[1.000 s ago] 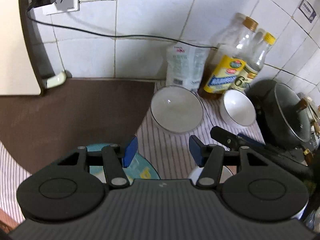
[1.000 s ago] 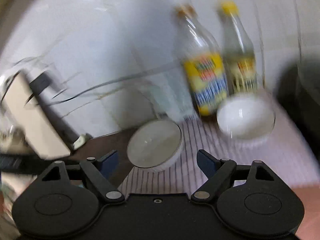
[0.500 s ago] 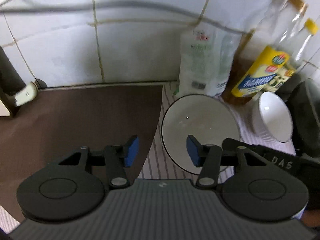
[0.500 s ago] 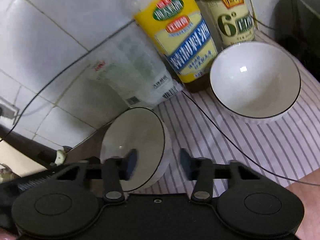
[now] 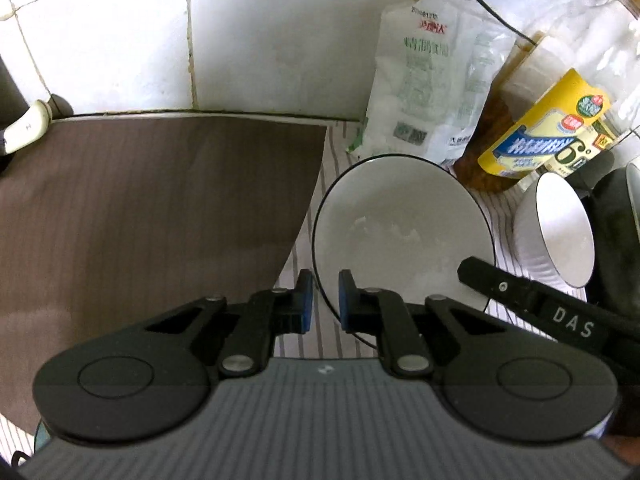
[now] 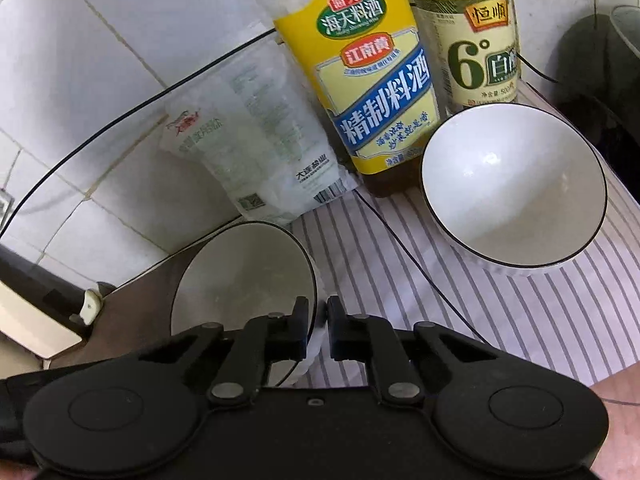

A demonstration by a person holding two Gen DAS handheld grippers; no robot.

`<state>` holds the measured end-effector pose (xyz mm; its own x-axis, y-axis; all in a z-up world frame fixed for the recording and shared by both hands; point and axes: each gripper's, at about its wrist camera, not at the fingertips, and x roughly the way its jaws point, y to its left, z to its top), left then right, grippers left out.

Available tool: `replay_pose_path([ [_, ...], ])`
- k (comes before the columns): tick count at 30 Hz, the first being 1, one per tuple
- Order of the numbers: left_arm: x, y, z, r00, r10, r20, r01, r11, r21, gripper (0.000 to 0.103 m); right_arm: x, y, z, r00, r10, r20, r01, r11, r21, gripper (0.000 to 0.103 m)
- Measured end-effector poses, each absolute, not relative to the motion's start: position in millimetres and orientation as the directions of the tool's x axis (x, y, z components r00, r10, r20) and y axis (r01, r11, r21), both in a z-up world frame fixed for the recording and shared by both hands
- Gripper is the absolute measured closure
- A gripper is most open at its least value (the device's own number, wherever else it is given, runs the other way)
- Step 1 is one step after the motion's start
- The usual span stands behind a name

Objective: Organize plates and bowls
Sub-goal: 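Close both grippers on the rim of the second white bowl, then carry the second bowl with both grippers and lower it into the first bowl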

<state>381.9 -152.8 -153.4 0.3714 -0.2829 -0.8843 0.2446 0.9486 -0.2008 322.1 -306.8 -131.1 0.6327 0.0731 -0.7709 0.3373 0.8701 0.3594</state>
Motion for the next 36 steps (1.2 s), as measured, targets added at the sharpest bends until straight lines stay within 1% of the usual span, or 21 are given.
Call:
replay_pose_path([
  [5,364.7,-150.0,-140.8,0.384,-0.274,-0.882,0.262,0.948,-0.181,0.091,310.1,-304.0,-113.3,0.646,0.085,-0.759,0.308,0.880,0.361,0.090],
  [9,347.8,-142.6,-121.6,0.413,-0.302,-0.859,0.262,0.943,-0.205,0.091,296.4,-301.5,-97.9,0.658,0.085,-0.748,0.294,0.886,0.359,0.090],
  [13,331.8,-138.2,-101.2,0.433,-0.332,-0.838,0.281,0.933,-0.225,0.091,277.5,-304.0,-82.6,0.675,0.105,-0.731,0.290,0.873,0.393,0.090],
  [15,321.1,-138.5,-90.7,0.443,-0.330,-0.833,0.298,0.931,-0.210,0.091,266.1,-302.6,-75.0,0.690,0.111,-0.716,0.287,0.865,0.411,0.089],
  [18,304.6,-140.0,-77.2,0.459,-0.335,-0.823,0.321,0.926,-0.197,0.091,248.2,-296.2,-61.1,0.705,0.094,-0.703,0.267,0.883,0.386,0.089],
  [22,285.0,-131.4,-61.6,0.465,-0.389,-0.795,0.336,0.909,-0.248,0.091,225.2,-298.2,-43.0,0.722,0.110,-0.683,0.237,0.888,0.393,0.089],
  [24,277.1,-127.6,-56.5,0.467,-0.403,-0.787,0.340,0.904,-0.261,0.091,214.8,-298.7,-36.3,0.728,0.116,-0.675,0.227,0.889,0.397,0.089],
  [28,252.1,-129.7,-47.0,0.495,-0.397,-0.773,0.357,0.904,-0.236,0.091,193.8,-294.1,-29.4,0.736,0.112,-0.668,0.213,0.898,0.385,0.089],
  [36,225.4,-129.8,-50.7,0.480,-0.412,-0.775,0.377,0.894,-0.242,0.090,167.0,-302.6,-32.3,0.733,0.128,-0.668,0.227,0.880,0.417,0.089],
])
